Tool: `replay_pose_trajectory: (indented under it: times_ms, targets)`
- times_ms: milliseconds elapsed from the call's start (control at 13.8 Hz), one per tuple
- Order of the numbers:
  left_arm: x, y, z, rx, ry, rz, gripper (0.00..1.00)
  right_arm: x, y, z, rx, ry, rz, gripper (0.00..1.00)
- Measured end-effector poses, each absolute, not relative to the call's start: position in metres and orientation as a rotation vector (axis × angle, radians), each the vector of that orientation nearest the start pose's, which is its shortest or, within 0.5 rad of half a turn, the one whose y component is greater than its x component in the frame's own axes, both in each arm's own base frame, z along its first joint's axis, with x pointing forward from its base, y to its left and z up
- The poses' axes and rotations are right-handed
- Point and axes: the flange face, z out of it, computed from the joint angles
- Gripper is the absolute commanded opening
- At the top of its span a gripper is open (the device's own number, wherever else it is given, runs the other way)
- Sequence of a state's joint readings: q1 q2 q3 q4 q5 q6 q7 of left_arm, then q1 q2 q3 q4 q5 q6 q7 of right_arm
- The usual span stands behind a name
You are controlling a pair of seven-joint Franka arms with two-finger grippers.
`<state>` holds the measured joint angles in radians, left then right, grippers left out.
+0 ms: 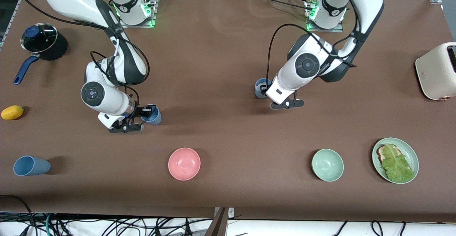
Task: Stack blue cups with both arms
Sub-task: 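Place the cup mid-table with the left gripper while the right gripper grasps, then retract the left gripper while the right gripper lifts its cup toward mid-table, then lower the held blue cup onto the placed cup with the right gripper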
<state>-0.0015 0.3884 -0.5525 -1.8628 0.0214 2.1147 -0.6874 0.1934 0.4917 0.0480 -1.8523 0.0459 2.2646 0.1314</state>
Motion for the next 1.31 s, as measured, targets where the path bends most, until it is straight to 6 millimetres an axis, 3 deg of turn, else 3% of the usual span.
replay_pose_trajectory:
  times_ms: [218,364,582,727,873,1091,1309]
  targets:
    - [0.563,-0.279,0.430,-3.169,-0.285,0.288,1.00,0.619,0.150,0.261,-3.093,-0.112,0.105,0.00]
    - [0.575,-0.252,0.484,-3.129,-0.324,0.271,1.00,0.626,0.152,0.279,-3.092,-0.116,0.106,0.00]
    - [0.586,-0.212,0.526,-3.071,-0.259,0.236,1.00,0.641,0.180,0.339,-3.063,-0.102,0.163,0.00]
    - [0.593,-0.173,0.540,-3.079,-0.129,0.264,1.00,0.640,0.221,0.378,-3.044,-0.046,0.168,0.00]
    - [0.601,-0.129,0.548,-3.093,0.017,0.266,1.00,0.624,0.277,0.398,-3.045,0.004,0.165,0.00]
    - [0.596,-0.077,0.568,-3.098,0.234,0.246,1.00,0.577,0.379,0.413,-3.047,0.145,0.153,0.00]
    - [0.582,-0.039,0.577,-3.127,0.247,0.190,1.00,0.527,0.465,0.421,-3.032,0.294,0.141,0.00]
